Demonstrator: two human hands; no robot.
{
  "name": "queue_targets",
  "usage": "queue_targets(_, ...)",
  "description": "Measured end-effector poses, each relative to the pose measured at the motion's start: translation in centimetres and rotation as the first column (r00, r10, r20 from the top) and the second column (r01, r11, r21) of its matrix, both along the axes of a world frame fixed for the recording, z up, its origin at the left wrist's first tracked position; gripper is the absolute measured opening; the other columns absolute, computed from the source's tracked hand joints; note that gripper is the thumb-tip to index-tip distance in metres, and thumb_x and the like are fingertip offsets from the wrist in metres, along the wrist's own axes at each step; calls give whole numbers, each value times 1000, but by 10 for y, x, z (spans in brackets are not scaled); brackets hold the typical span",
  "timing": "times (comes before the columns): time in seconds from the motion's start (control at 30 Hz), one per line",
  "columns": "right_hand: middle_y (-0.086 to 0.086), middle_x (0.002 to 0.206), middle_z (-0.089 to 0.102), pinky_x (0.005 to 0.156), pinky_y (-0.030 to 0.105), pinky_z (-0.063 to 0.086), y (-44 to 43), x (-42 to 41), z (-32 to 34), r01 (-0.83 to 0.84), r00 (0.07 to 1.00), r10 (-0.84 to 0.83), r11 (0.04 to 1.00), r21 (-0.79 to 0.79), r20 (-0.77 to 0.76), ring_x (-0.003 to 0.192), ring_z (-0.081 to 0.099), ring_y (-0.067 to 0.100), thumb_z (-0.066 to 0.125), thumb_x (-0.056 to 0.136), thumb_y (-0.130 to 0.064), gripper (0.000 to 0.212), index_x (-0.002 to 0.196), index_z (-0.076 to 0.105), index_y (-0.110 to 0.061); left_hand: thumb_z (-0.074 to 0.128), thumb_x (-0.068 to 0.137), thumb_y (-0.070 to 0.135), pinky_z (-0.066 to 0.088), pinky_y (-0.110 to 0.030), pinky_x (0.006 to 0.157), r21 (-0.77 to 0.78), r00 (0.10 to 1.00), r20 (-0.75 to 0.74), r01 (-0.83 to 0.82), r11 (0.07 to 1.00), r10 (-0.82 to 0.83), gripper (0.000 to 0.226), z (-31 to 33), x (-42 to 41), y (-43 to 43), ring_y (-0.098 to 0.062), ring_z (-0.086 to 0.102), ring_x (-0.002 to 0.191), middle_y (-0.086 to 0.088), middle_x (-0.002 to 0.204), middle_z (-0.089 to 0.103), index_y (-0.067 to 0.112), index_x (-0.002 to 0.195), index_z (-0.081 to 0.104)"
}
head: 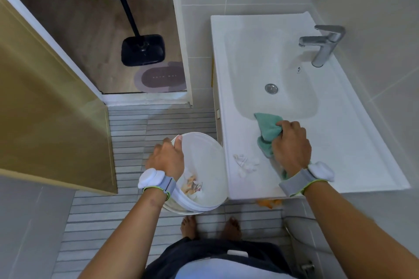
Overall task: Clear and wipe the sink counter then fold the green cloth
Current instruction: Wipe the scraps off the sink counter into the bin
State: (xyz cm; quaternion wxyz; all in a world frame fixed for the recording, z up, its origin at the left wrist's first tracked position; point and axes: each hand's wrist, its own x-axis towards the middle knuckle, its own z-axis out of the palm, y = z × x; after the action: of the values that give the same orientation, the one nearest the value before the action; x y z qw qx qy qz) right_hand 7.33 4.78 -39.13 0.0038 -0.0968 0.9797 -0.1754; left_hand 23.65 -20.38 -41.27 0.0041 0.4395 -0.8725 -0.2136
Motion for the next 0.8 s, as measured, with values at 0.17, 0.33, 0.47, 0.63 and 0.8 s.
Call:
queue_targets(0.17,12,121,51,74,41,42,-17,46,-13,87,993,-79,991,-100,90,112,47,35,40,91,-9,34,121,55,-15,22,98,58,45,-44,81,-4,1000,-4,-8,1000,8,62,4,5,4,-44,59,98,-21,111,62,10,111,57)
queue_targets(0.33,12,123,47,75,42,44,-49,74,-16,83,987,-55,980,-182,152,113,46,33,39,91,-7,35,123,51,-12,22,98,59,44,-43,79,-15,1000,3,-29,999,29,62,8,3,6,-44,60,98,-20,112,63,11,111,58)
queue_targets(0.47,17,124,45,85,47,47,-73,84,-19,36,981,17,962,-272,191,113,45,36,43,88,-2,39,126,50,-7,22,99,58,44,-42,80,-20,1000,9,-26,999,26,61,10,2,7,-43,60,99,-19,112,63,10,111,58)
queue_targets(0.63,18,128,42,98,44,41,-105,97,-18,27,968,72,924,-382,242,115,46,36,40,90,1,41,130,47,-6,22,98,59,44,-42,82,-2,999,18,-31,1000,31,61,12,0,9,-43,60,99,-19,113,62,11,112,58)
queue_targets(0.8,12,125,45,99,42,42,-108,89,-5,5,976,101,873,-489,191,118,47,31,39,87,-2,41,124,52,-16,22,98,59,44,-42,81,2,999,18,-35,999,35,60,12,2,7,-43,60,99,-18,112,62,13,112,58)
